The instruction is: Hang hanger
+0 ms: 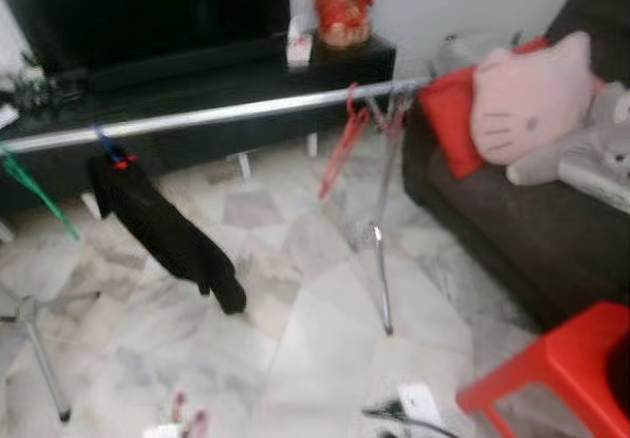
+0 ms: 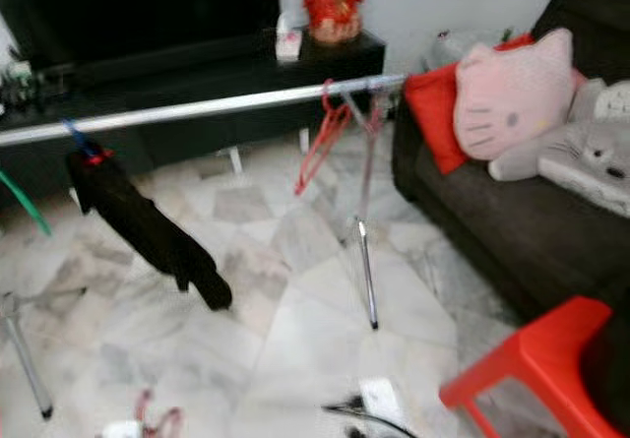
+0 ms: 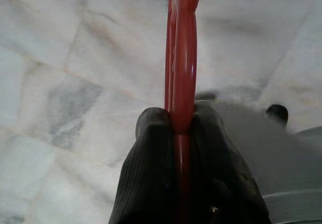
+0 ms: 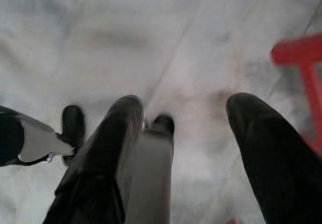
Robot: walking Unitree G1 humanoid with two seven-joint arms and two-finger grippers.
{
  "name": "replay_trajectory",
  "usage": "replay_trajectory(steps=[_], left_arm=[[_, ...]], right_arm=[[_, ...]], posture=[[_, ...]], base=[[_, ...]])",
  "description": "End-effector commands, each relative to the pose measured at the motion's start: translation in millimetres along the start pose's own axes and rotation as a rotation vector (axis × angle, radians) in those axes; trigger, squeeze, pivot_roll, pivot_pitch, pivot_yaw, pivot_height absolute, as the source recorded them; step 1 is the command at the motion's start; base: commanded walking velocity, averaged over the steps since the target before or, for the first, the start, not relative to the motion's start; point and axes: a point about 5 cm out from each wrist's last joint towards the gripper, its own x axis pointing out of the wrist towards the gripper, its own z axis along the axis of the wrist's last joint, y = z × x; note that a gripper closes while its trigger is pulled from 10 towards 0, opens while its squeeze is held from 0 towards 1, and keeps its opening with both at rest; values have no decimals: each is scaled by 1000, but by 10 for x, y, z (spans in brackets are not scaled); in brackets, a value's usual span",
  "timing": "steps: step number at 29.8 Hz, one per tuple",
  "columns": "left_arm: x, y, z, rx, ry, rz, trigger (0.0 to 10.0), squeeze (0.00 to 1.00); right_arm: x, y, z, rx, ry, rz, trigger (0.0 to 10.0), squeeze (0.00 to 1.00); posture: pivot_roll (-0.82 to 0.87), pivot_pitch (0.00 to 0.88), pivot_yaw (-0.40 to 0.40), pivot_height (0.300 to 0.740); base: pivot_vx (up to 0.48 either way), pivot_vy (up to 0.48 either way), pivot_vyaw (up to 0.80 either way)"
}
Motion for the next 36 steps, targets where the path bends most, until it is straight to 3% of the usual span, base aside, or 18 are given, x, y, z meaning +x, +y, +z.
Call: replay_trajectory(steps=[1, 36], left_arm=[[-24, 155, -42, 18, 18, 39, 10000, 0], [-22, 160, -23, 27, 14, 39, 10000, 0]], right_arm=[[18, 147, 52, -2, -18, 39, 10000, 0], [-13, -44, -60, -13, 6, 25, 10000, 0]], posture=[[-91, 0, 31, 740], [-85, 0, 23, 740]], base=[[315, 0, 0], [317, 0, 0]])
